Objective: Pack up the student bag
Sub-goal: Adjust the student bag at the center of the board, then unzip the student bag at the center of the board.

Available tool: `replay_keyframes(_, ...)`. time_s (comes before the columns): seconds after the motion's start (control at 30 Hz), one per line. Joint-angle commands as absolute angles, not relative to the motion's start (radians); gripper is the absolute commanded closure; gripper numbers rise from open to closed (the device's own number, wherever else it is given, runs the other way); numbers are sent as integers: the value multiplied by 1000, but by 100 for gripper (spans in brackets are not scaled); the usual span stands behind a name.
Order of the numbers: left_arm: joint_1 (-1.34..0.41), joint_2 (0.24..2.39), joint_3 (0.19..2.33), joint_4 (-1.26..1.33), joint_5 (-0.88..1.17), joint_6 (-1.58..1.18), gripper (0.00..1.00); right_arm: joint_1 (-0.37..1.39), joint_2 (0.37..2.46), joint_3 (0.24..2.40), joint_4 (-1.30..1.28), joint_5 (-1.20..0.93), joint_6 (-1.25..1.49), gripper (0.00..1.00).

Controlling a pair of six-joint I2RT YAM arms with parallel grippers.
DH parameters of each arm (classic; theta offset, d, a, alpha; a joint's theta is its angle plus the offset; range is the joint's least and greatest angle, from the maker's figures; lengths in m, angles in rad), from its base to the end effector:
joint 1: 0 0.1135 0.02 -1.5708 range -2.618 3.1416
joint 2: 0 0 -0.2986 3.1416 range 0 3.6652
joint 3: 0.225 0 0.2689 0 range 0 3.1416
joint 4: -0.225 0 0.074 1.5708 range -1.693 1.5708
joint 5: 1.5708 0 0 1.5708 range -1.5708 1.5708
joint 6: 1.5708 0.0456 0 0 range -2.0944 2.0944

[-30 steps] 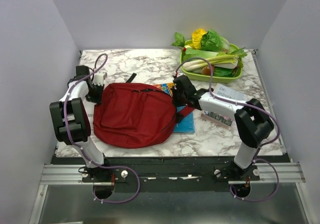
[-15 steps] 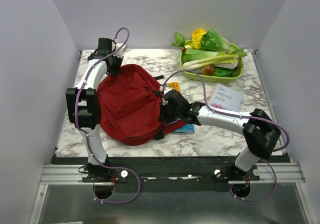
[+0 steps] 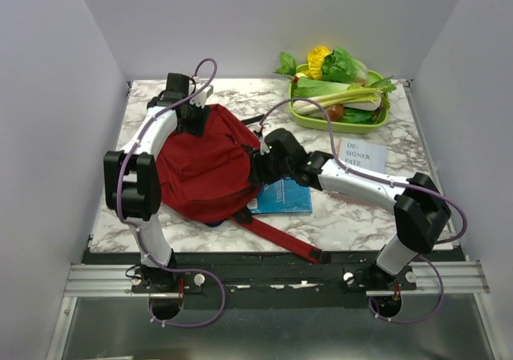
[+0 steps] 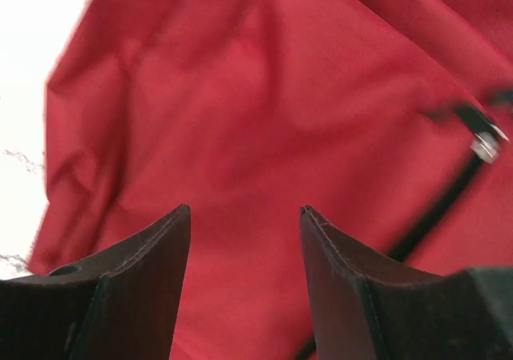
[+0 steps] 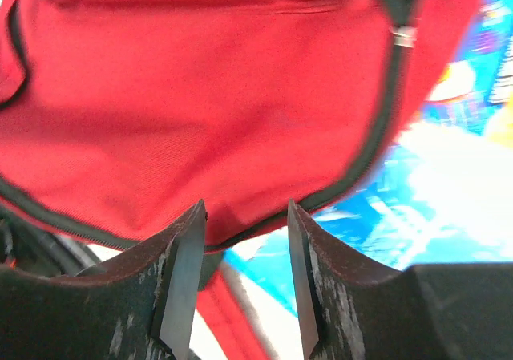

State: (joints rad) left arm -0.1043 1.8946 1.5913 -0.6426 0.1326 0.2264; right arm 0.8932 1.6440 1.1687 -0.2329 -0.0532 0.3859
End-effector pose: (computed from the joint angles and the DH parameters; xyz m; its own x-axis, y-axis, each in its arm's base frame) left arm 0.4497 -0.0531 0.2789 -0.7456 0.3018 -0.5942 0.3566 0.9339 0.0268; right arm 0.2446 0.3078 0.2669 -0.6802 -0.2457 -0.6907 -0.5907 0.7416 0.3179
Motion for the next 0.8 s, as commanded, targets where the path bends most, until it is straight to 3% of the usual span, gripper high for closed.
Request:
replay_keyframes(0.0, -107, 1699, 1456, -649, 233, 235, 34, 783, 1687, 1253, -242, -6, 308, 46)
replay_keyframes(0.3, -234, 1513, 1210, -722, 348, 278, 34, 752, 1831, 1377, -272, 60, 267, 47)
replay_keyframes(0.57, -431, 1520, 1152, -702, 342, 307, 34, 738, 1942, 1413, -264, 49, 282, 48)
replay_keyframes(0.67, -465, 1528, 1134, -692, 290, 325, 38, 733, 1960, 1407, -261, 45, 294, 53)
replay_keyframes(0.77, -465, 1537, 1098, -664, 175, 324, 52, 732, 1947, 1355, -242, 22, 313, 67)
